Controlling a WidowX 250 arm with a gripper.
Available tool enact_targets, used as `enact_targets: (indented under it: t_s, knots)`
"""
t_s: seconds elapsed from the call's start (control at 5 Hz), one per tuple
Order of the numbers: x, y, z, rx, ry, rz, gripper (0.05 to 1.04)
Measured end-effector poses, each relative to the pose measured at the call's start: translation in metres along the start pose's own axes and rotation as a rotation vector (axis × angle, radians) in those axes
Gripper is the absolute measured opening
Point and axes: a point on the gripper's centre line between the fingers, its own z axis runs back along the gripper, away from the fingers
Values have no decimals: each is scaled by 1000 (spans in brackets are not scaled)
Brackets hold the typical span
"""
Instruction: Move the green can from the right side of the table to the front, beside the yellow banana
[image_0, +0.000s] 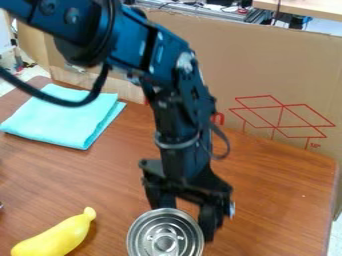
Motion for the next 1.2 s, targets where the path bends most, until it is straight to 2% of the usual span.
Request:
enact_targets:
  t_s: [0.2,0.4,0.6,0.8,1.0,1.2]
  knots:
    - [22,13,27,5,-24,18,1001]
    - [24,41,65,98,-50,-1,1001]
    - [2,73,91,192,5,-22,1001]
    - [-7,113,109,190,26,11,1001]
    - [-22,143,123,189,24,46,1001]
    - [-20,162,127,190,38,5,1001]
